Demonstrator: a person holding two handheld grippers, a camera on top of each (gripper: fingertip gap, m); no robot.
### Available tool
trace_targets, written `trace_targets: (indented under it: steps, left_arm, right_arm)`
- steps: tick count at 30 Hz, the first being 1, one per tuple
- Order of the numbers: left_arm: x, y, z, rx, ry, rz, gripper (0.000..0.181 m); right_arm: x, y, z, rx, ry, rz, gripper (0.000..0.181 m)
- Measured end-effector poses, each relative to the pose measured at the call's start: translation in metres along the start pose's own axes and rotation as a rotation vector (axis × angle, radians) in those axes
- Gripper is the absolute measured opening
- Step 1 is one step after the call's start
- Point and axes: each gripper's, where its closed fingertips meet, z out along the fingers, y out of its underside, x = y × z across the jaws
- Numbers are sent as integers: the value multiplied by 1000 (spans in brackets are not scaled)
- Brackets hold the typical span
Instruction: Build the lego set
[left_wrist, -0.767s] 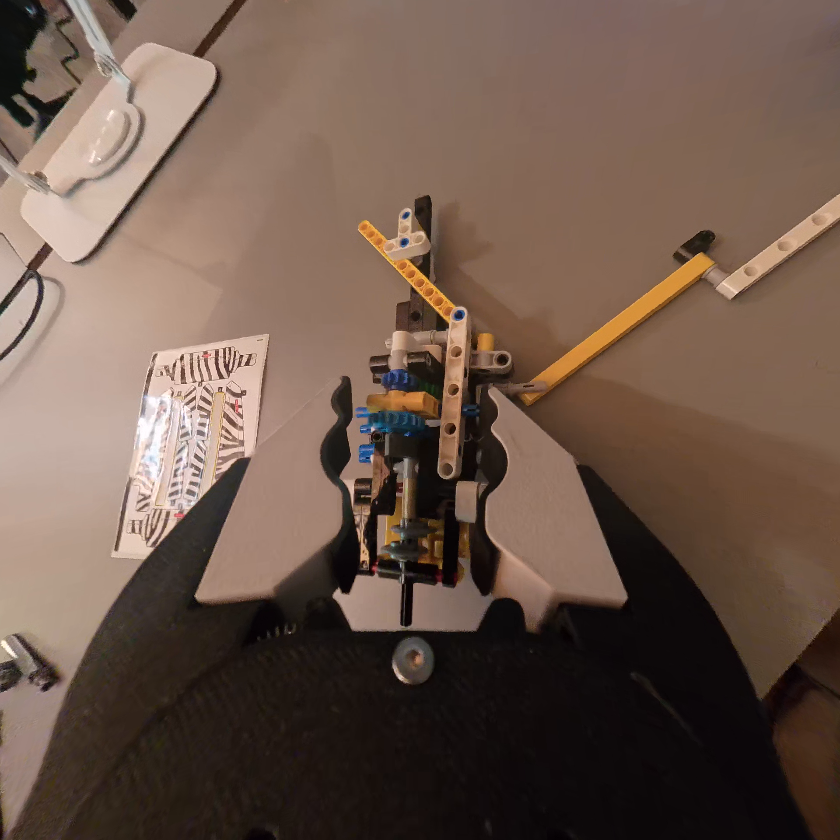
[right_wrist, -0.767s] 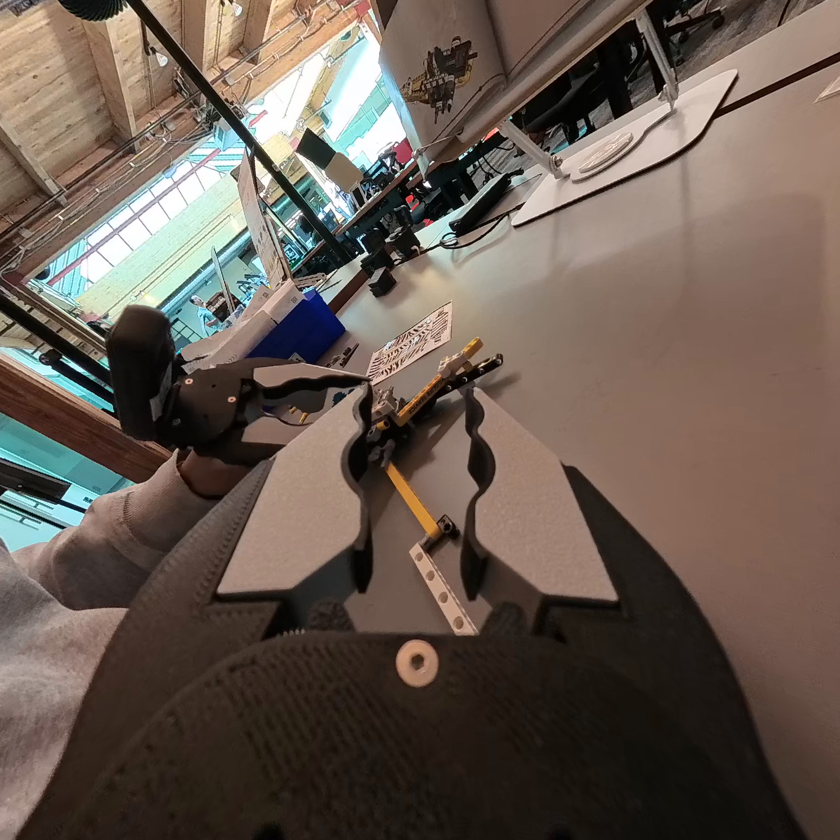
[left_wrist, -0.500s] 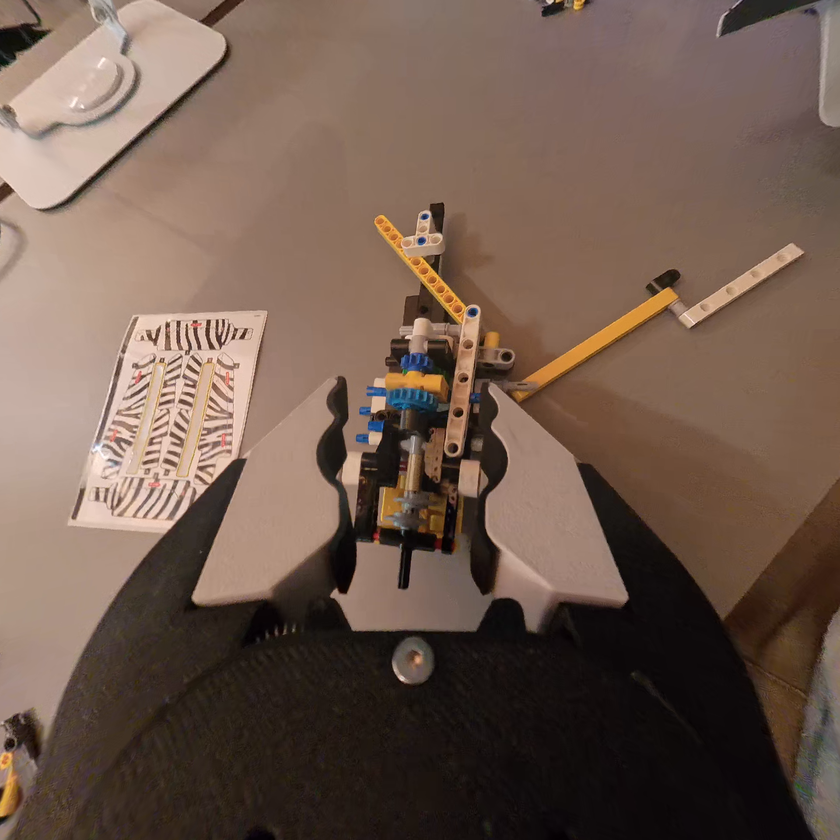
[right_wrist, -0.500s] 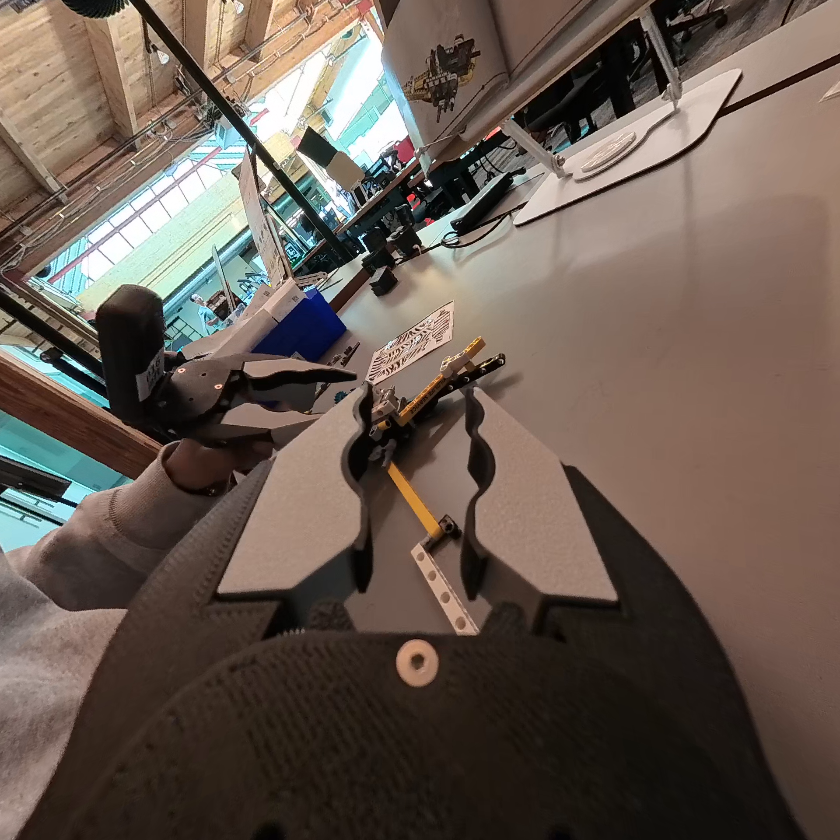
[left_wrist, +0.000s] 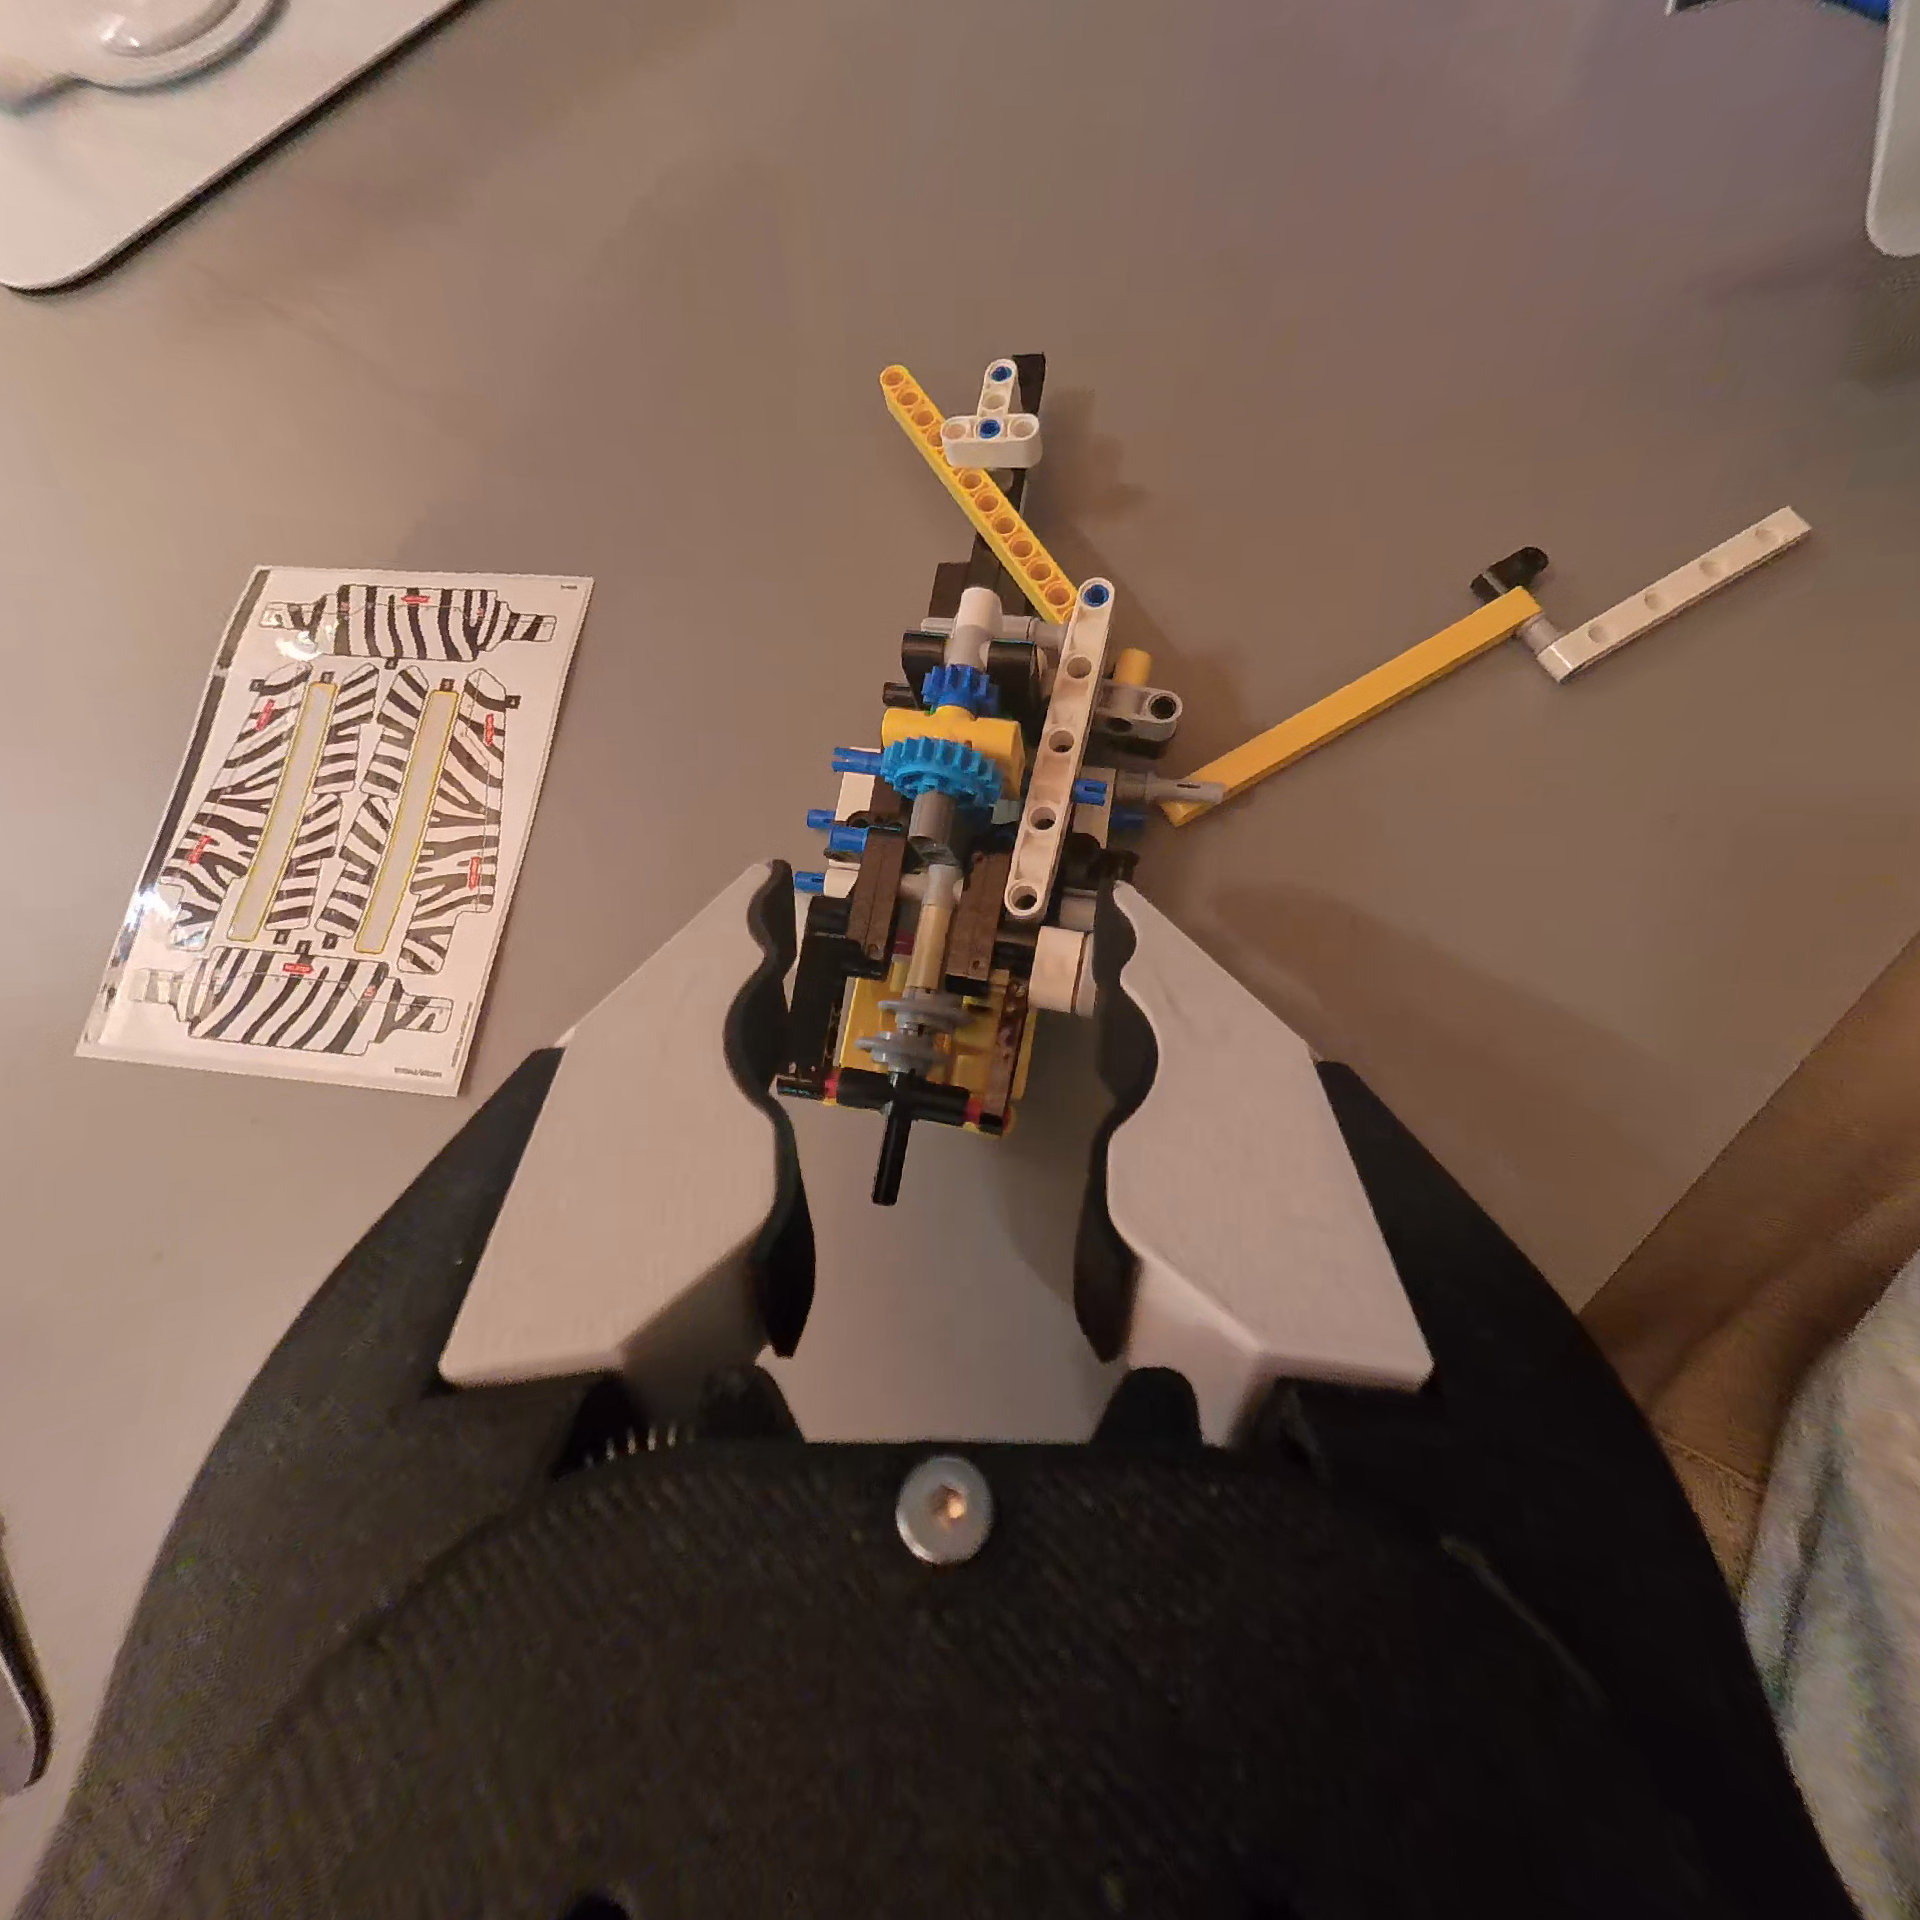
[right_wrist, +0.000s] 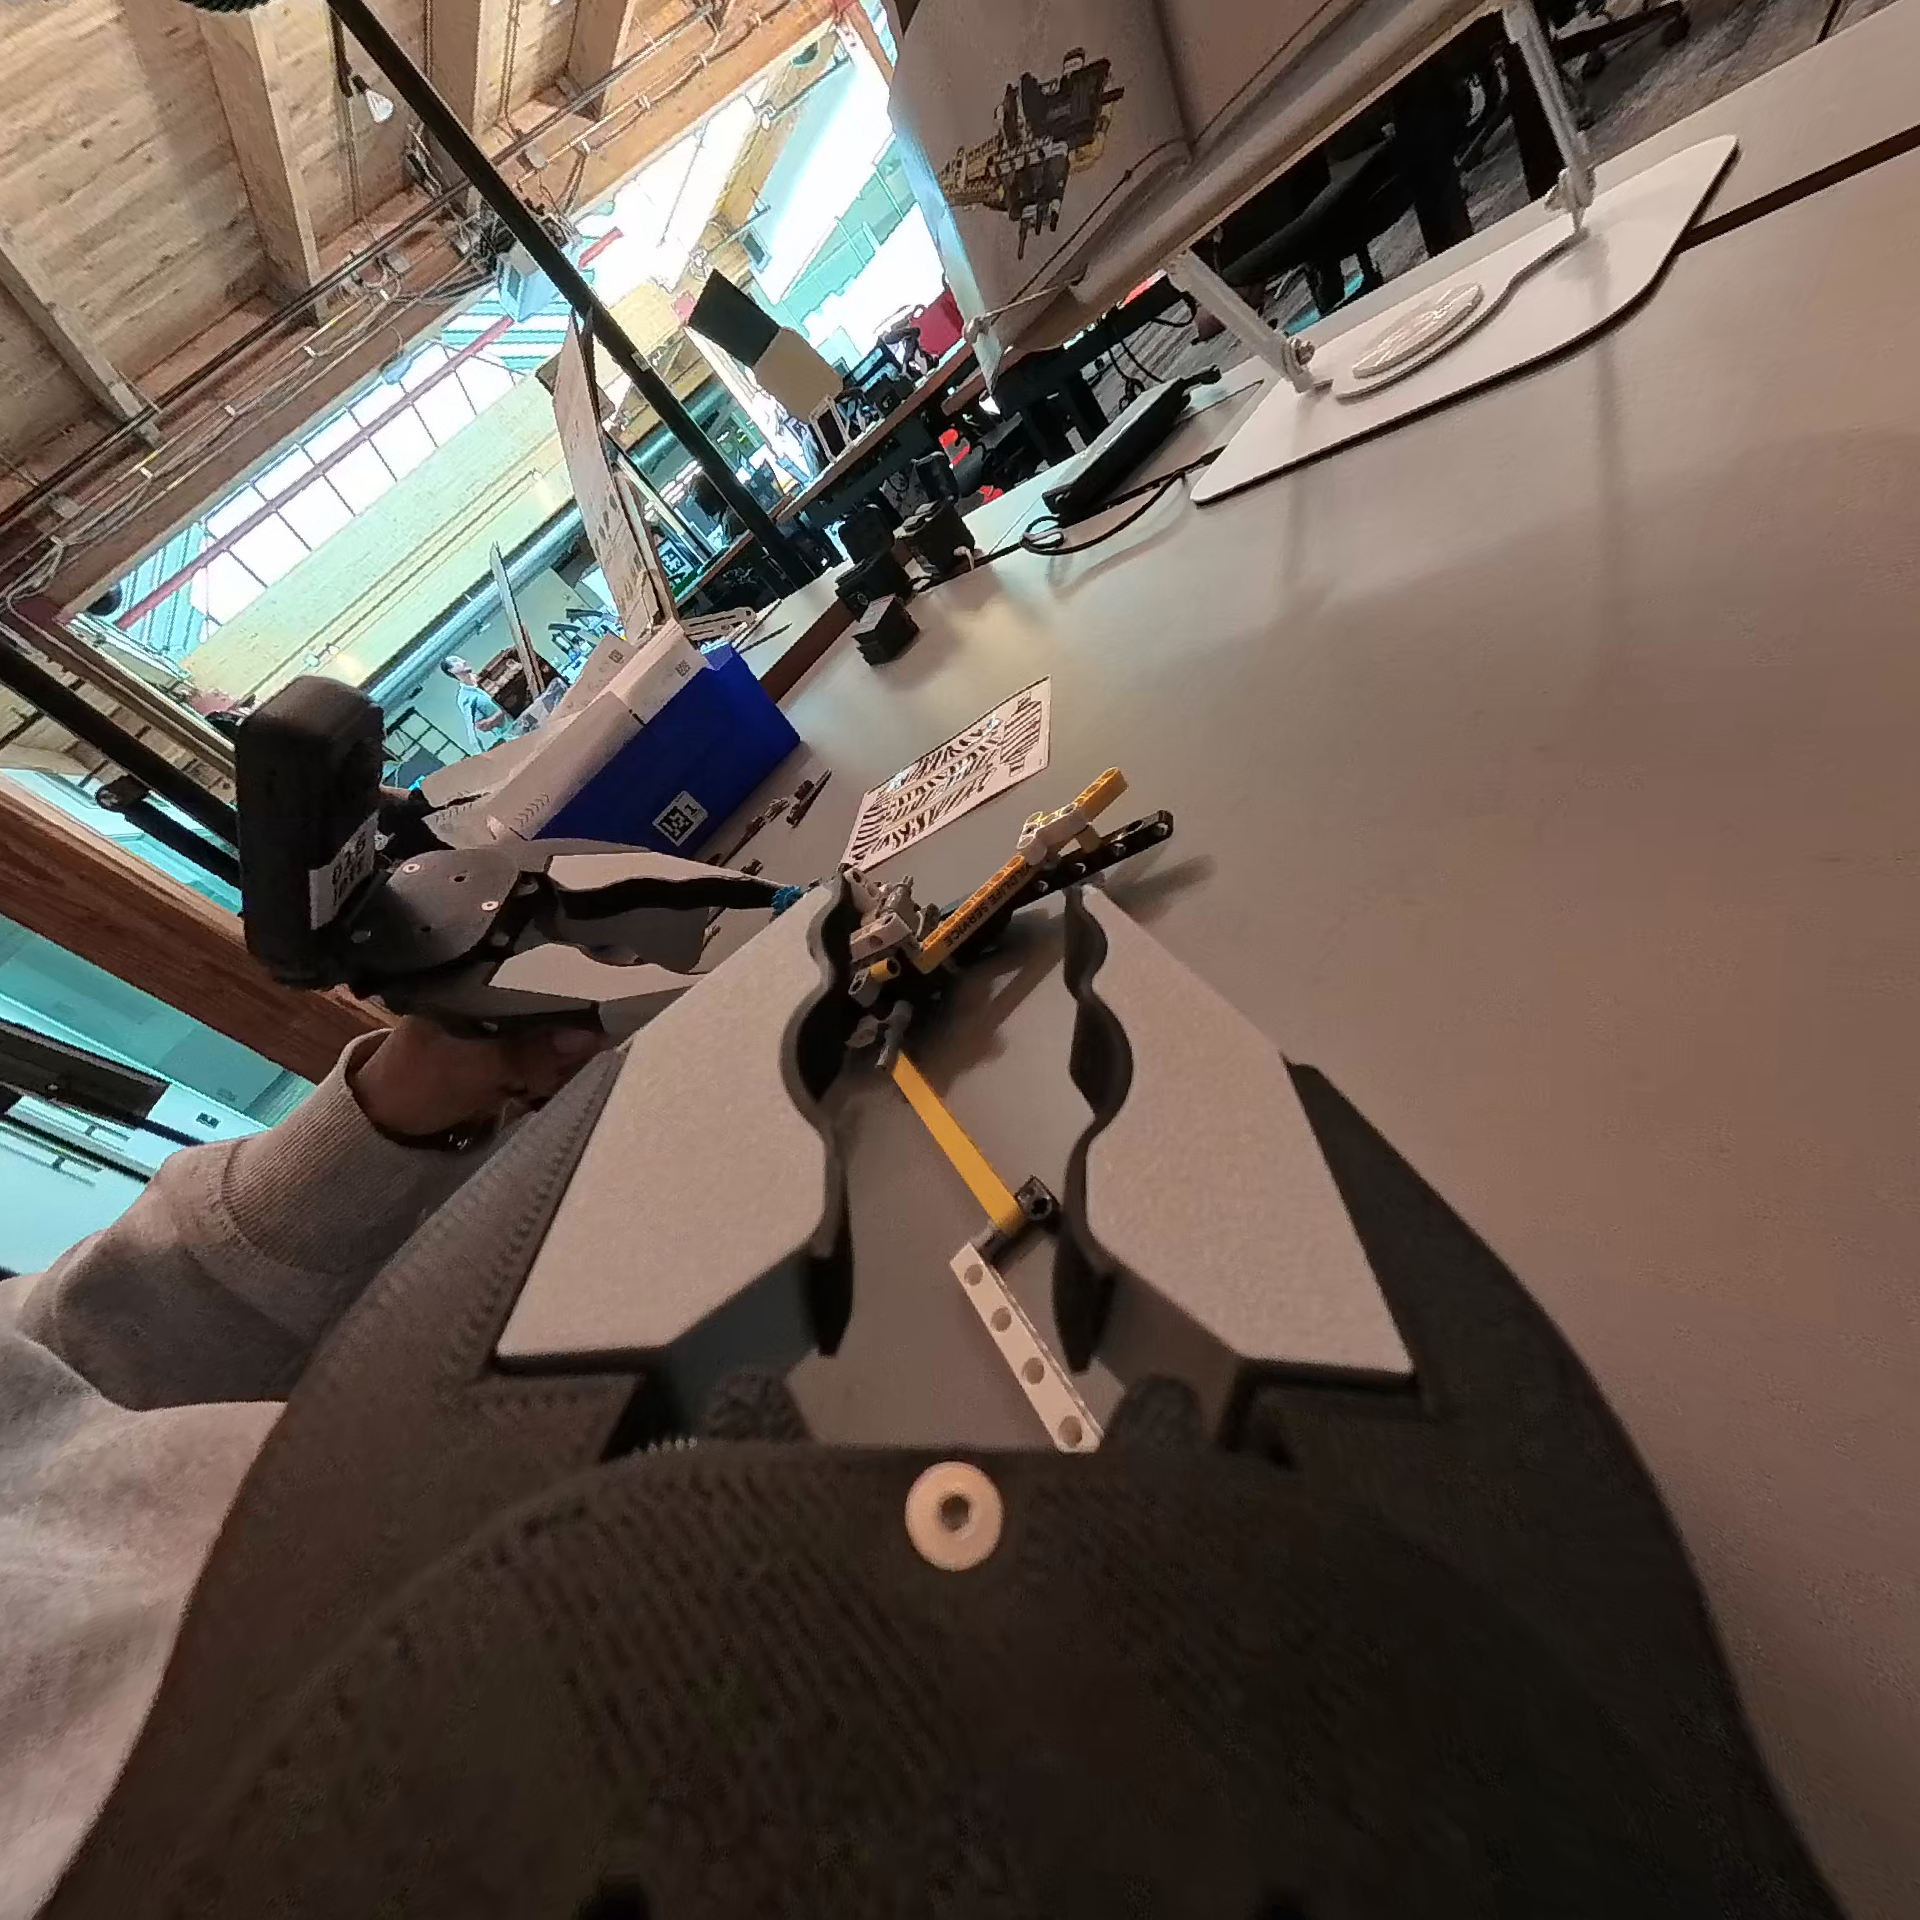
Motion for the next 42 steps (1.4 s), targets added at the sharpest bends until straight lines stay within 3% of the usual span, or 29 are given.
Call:
trace_targets:
  steps: [1,8,20,42]
  left_arm:
    - [0,0,0,1,-1,0,56]
    - [0,-9,-10,84,30,-76,54]
    - [-10,11,-20,117,2,-151,60]
    - [25,7,-19,146,144,-208,62]
  right_arm:
    - [0,0,0,-1,1,-1,39]
    - [1,1,0,-6,13,-19,38]
    - [-5,10,6,-46,28,-77,38]
    - [-12,15,8,-63,32,-120,37]
